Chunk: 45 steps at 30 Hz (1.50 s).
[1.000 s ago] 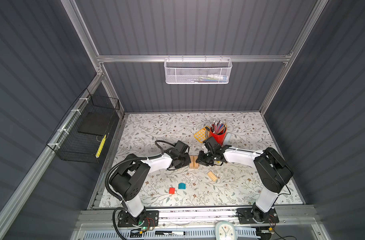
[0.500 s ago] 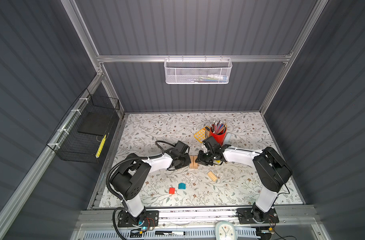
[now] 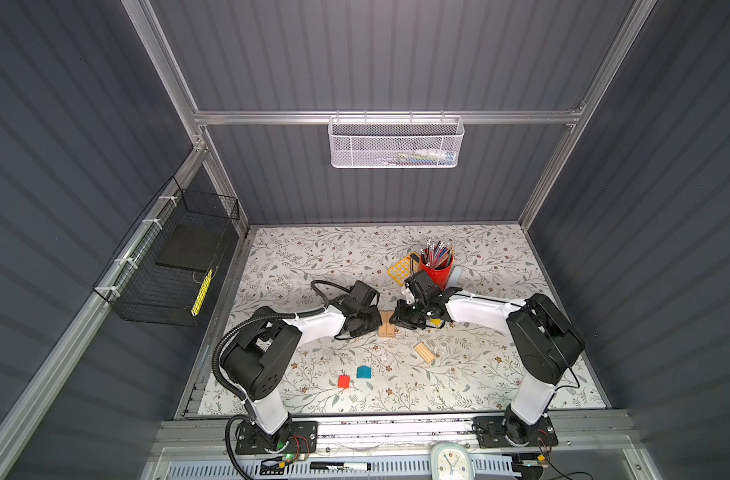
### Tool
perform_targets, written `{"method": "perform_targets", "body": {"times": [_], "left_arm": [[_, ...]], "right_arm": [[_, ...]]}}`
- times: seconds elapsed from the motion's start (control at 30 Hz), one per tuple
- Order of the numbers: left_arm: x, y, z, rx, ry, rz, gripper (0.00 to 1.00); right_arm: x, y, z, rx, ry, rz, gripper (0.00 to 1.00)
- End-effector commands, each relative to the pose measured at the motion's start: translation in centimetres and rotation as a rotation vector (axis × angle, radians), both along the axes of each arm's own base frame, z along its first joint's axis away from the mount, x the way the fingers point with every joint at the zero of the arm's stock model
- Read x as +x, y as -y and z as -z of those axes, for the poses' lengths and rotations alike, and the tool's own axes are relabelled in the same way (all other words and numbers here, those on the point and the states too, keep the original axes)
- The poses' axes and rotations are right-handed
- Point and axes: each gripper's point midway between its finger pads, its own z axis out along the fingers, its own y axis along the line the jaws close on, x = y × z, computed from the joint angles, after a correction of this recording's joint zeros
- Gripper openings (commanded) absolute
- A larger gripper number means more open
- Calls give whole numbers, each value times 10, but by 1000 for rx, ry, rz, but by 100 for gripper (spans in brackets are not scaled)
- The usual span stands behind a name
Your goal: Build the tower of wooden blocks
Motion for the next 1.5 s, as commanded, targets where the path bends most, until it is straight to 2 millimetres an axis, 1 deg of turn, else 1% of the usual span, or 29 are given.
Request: {"method": "perform_targets", "body": {"times": [0.0,0.1,0.17,0.3,0.4,0.53,0.7,0.83,0.93,1.07,1.13,1.2,1.3,1.43,1.47], "left_arm": [[2,-1,0,13,-7,6,15],[1,0,-3,8,-4,7,15],[1,0,-6,3,0,6,15],[2,0,-13,1,8,7,15],[3,-3,-22,4,27,3,15],[4,-14,-34,49,56,-11,16],[1,-29,-49,95,89,-27,17],[-5,-44,-59,146,103,-37,19],[-11,-53,-63,167,105,-38,21],[-23,-58,-69,177,121,-35,25],[-27,-58,-75,182,142,-28,26],[-32,-58,-78,191,155,-21,27],[-37,-57,-82,207,170,-17,29],[-42,-59,-83,217,181,-12,31],[-42,-60,-85,214,188,-15,31]], "right_arm": [[4,0,0,-9,4,-11,23],[4,1,-3,-10,11,-17,24],[8,7,-4,-44,35,-1,26],[9,10,-13,-55,59,-8,29],[8,14,-19,-69,81,-14,32],[6,22,-32,-91,128,-30,37],[-2,35,-45,-131,179,-62,46],[-13,48,-51,-175,213,-94,53],[-23,63,-54,-250,224,-111,58],[-39,85,-50,-363,207,-111,66],[-47,97,-46,-414,183,-81,70],[-57,104,-41,-434,140,-42,75],[-73,108,-32,-450,63,42,80],[-94,97,-17,-407,1,133,84],[-98,97,-13,-410,-9,160,85]]}}
